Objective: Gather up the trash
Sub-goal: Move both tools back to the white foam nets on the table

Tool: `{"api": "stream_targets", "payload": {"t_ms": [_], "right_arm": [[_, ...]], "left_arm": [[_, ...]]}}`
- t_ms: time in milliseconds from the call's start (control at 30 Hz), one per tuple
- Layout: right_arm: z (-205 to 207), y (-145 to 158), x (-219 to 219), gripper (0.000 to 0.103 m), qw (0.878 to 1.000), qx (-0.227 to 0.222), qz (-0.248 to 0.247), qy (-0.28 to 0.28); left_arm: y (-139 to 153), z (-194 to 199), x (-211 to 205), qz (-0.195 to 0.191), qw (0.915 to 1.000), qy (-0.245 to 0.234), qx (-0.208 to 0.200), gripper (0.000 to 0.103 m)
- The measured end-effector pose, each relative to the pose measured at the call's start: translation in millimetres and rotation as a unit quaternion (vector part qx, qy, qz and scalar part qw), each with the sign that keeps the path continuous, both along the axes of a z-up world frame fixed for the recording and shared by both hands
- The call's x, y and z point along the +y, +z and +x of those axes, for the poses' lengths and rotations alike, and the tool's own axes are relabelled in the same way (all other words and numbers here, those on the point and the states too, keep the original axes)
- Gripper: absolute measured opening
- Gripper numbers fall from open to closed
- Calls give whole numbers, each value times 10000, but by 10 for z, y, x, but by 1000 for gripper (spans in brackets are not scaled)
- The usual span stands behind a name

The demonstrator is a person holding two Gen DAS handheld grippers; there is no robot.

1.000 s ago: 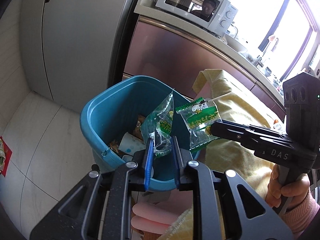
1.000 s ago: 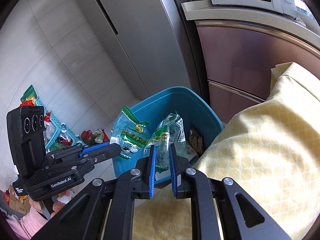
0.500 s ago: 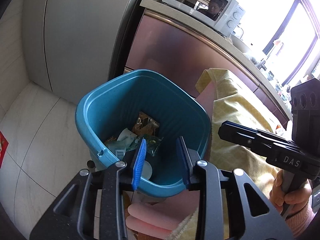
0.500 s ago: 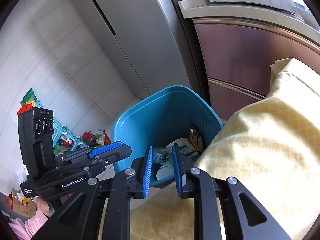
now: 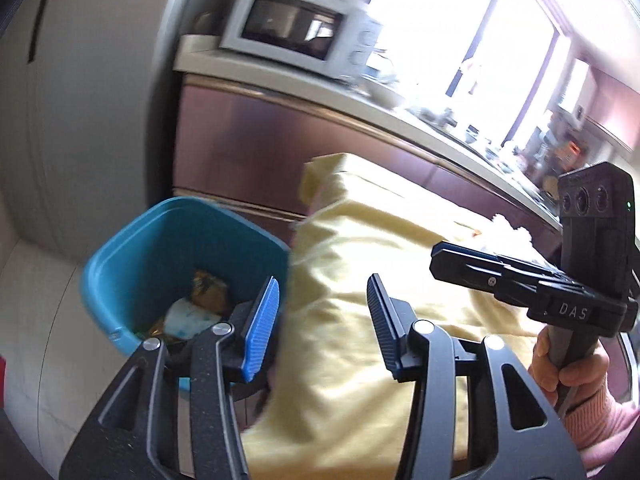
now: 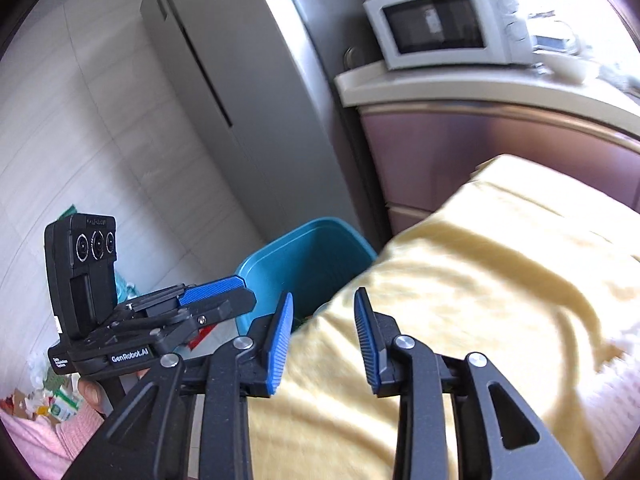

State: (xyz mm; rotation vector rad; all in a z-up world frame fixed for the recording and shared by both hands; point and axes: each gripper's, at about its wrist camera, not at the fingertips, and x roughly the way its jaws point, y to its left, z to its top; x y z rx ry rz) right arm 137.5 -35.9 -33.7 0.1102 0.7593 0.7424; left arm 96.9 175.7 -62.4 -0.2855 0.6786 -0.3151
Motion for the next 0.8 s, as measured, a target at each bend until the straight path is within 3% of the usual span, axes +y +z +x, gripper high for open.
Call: {"api": "stream_targets", "payload": {"t_ms": [200, 467, 800], "right_arm": [[-262, 179, -616, 35, 9977, -329, 124, -573], [-455, 186, -1488, 36, 9860, -439, 219, -1591], [-529, 7, -2214, 36, 9701, -315, 376, -2376]], "left_arm": [[165, 99, -651, 110, 9962, -854, -161, 51], [166, 330, -1575, 268, 9833, -1797, -56, 52], [60, 772, -2376, 704, 9714, -2258, 188, 55]]}}
